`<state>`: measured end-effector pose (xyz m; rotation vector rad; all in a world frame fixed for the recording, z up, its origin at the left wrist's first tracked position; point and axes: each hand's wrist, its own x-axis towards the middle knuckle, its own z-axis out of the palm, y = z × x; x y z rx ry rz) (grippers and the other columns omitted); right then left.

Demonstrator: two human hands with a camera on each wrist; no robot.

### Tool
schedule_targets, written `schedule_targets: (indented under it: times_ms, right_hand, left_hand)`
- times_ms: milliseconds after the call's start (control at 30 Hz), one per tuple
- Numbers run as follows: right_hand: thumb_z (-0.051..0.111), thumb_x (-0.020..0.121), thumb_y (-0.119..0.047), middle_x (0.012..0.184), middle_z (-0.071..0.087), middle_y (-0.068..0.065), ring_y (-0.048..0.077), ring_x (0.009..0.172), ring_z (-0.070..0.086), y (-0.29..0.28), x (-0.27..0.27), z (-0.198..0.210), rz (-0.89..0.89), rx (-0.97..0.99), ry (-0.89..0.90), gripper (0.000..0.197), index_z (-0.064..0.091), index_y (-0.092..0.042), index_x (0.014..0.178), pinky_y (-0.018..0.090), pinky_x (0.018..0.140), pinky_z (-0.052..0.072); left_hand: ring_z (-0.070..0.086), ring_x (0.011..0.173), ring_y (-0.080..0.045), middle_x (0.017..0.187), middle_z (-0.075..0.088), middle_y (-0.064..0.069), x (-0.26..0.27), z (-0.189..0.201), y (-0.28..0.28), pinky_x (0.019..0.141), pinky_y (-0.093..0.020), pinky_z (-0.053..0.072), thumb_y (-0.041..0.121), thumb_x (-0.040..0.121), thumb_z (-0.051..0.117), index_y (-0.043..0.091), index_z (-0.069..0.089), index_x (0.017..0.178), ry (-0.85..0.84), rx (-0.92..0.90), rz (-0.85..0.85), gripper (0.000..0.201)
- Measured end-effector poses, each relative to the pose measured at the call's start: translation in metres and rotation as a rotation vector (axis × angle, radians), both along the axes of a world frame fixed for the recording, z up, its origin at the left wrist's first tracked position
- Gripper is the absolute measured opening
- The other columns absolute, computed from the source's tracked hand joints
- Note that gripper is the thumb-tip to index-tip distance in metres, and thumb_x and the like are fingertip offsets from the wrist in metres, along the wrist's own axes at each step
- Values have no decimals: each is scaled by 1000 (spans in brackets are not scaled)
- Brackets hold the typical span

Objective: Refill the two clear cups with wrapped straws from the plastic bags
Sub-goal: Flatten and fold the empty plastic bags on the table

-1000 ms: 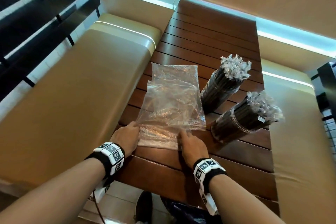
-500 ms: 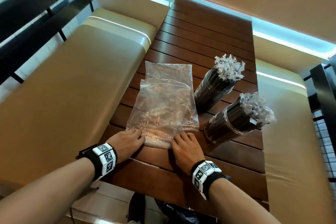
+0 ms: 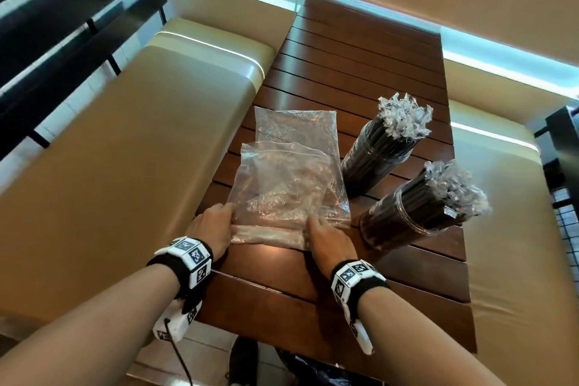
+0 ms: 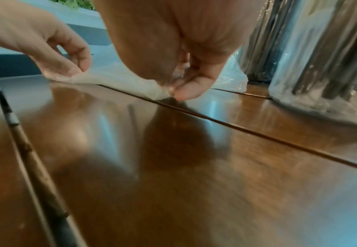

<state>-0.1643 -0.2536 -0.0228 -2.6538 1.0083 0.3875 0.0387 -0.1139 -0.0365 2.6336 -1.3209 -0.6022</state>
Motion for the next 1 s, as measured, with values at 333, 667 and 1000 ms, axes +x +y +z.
schedule_targets:
  times_ms: [333,667,1000]
  right_hand:
    - [47,80,-52,101,63,5,28,87,58,5,-14,-1,429,-204,71,43,60,-19,104,43,80,43]
    - [44,92,-8,88,62,10,36,78,62,-4,10,-2,61,52,-94,17,42,-15,108,36,61,37]
    - [53,76,-19,98,61,8,29,88,58,2,16,-15,438,-278,-113,25,63,-14,97,39,74,47]
  left_hand:
    - [60,75,-19,92,60,-3,4,3,15,60,-32,54,52,81,53,17,66,95,-349,49,-759,39]
    - [63,95,-29,104,62,-1,1,17,-6,74,-38,46,8,88,44,21,46,112,-42,62,-342,27]
    - [66,74,-28,96,57,-7,-1,6,-17,54,-36,47,12,92,55,13,55,105,-256,81,-346,13]
